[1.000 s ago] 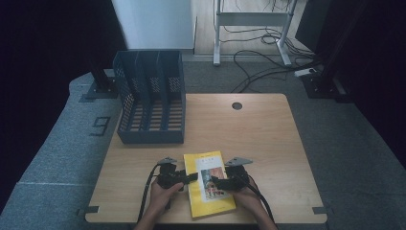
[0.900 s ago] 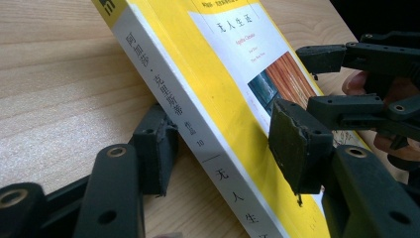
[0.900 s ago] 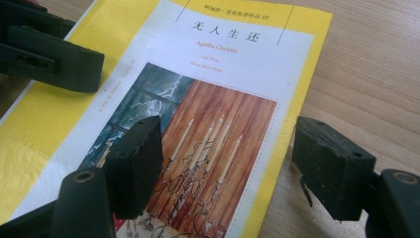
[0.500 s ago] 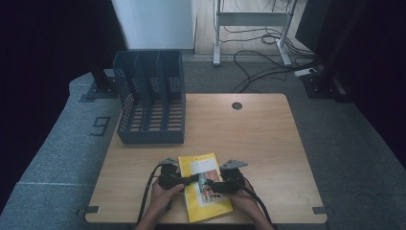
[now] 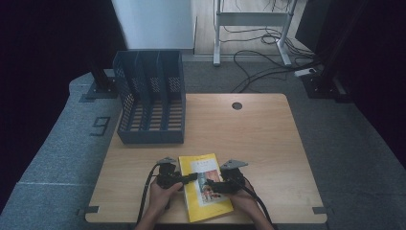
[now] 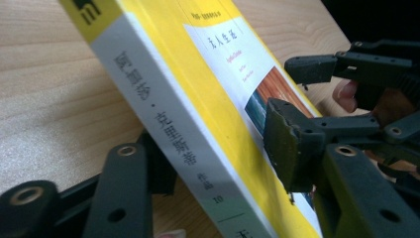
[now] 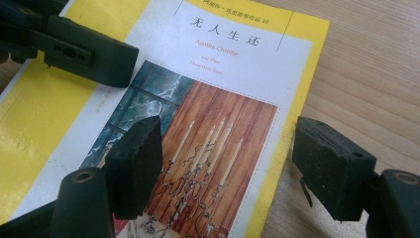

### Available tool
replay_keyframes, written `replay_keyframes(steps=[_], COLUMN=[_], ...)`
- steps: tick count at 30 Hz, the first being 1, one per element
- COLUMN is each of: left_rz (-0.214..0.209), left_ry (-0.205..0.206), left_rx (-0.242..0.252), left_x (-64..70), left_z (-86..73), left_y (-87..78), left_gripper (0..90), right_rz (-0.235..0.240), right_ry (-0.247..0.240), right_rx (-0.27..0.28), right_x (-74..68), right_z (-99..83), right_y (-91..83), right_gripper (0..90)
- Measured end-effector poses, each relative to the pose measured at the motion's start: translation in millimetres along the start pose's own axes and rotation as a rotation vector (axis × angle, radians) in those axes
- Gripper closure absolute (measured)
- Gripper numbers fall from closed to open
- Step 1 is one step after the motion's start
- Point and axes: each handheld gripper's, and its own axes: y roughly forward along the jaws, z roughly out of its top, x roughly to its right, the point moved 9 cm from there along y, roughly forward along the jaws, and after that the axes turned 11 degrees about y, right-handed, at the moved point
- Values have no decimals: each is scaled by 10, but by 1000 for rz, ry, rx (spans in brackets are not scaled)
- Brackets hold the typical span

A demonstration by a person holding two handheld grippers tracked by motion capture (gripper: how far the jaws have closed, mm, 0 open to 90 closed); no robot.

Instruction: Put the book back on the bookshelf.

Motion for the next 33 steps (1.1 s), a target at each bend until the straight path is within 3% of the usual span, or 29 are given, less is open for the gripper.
replay_keyframes(steps=[5,9,33], left_rz=[-21,-30,-16], left_ry=[-10,13,106], left_rx=[34,54,93], left_x=[23,51,200], left_z=[33,56,150], left_y=[-37,-69,-169], left_gripper=[600,625,644], right_rz=[5,6,62], right_ry=[-1,-6,6], right_rx=[1,2,8], right_x=[-1,-10,-43], right_z=[2,4,39], right_y=[-12,-18,-65], right_gripper=[275,274,219])
